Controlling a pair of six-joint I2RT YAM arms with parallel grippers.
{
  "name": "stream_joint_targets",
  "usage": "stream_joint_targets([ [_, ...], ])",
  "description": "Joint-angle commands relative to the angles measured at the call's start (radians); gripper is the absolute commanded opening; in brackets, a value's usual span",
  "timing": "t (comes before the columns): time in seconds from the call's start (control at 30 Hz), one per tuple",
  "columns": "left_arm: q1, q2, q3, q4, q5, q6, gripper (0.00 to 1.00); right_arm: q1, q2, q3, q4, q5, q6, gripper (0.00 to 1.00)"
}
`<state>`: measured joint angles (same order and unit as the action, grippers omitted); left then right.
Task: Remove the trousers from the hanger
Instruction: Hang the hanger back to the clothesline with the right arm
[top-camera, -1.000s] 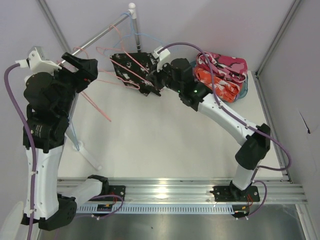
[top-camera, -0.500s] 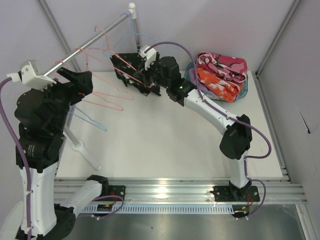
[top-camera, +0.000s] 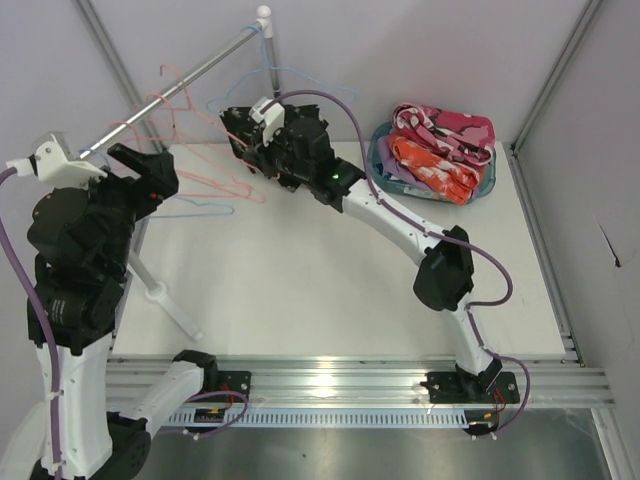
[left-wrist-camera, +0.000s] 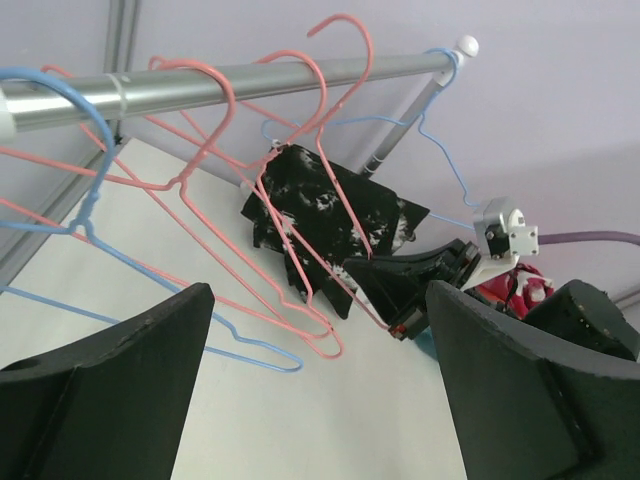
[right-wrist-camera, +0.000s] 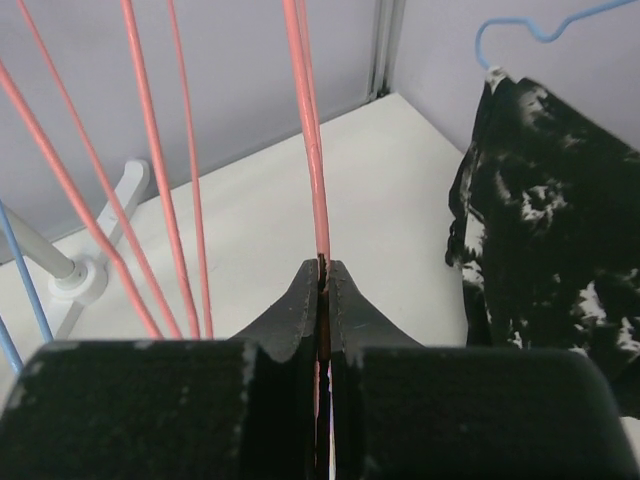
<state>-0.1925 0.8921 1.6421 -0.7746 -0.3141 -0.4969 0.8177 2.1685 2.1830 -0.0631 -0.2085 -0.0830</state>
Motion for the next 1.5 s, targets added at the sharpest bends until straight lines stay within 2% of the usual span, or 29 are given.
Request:
stream_joint_targets([
  [0.0,0.01,0.005,0.045,-0.038,-0.059,0.026,0.94,0.017,0.007,0.044,-0.001,0.007,-0.03,0.0],
  [0.33,0.01,0.03,0.076,-0.084,-0.048,0.015,0.95,0.043,-0.03,-0.031,0.005,0.021,-0.041,0.01],
  [0.5,0.011,0.033,0.081,-0.083,-0.033,0.009,0.95,0.049,-0.049,-0.042,-0.023,0.035,-0.037,0.2],
  [0.53,0.011,0.034,0.082,-0.081,-0.025,0.011,0.95,0.049,-0.053,-0.042,-0.029,0.038,-0.037,0.3],
  [0.6,0.011,0.038,0.079,-0.072,0.0,0.014,0.95,0.049,-0.071,-0.037,-0.052,0.047,-0.04,0.39],
  [0.63,0.01,0.039,0.075,-0.066,0.032,0.017,0.95,0.049,-0.079,-0.034,-0.064,0.052,-0.047,0.48],
  [0.8,0.01,0.051,0.07,-0.045,0.122,0.06,0.95,0.017,-0.134,0.035,-0.168,0.044,-0.037,0.67],
  [0.93,0.01,0.065,0.085,-0.049,0.17,0.083,0.95,-0.049,-0.179,0.069,-0.202,-0.006,-0.004,0.74],
  [1.1,0.01,0.074,0.065,-0.025,0.288,0.1,0.95,-0.143,-0.185,0.081,-0.169,-0.032,-0.004,0.76],
  [1.3,0.01,0.074,0.03,0.026,0.444,0.127,0.95,-0.276,-0.082,0.152,-0.112,-0.143,0.002,0.76],
  [1.47,0.011,0.076,0.01,0.031,0.477,0.136,0.96,-0.354,0.017,0.228,-0.063,-0.173,-0.04,0.76],
])
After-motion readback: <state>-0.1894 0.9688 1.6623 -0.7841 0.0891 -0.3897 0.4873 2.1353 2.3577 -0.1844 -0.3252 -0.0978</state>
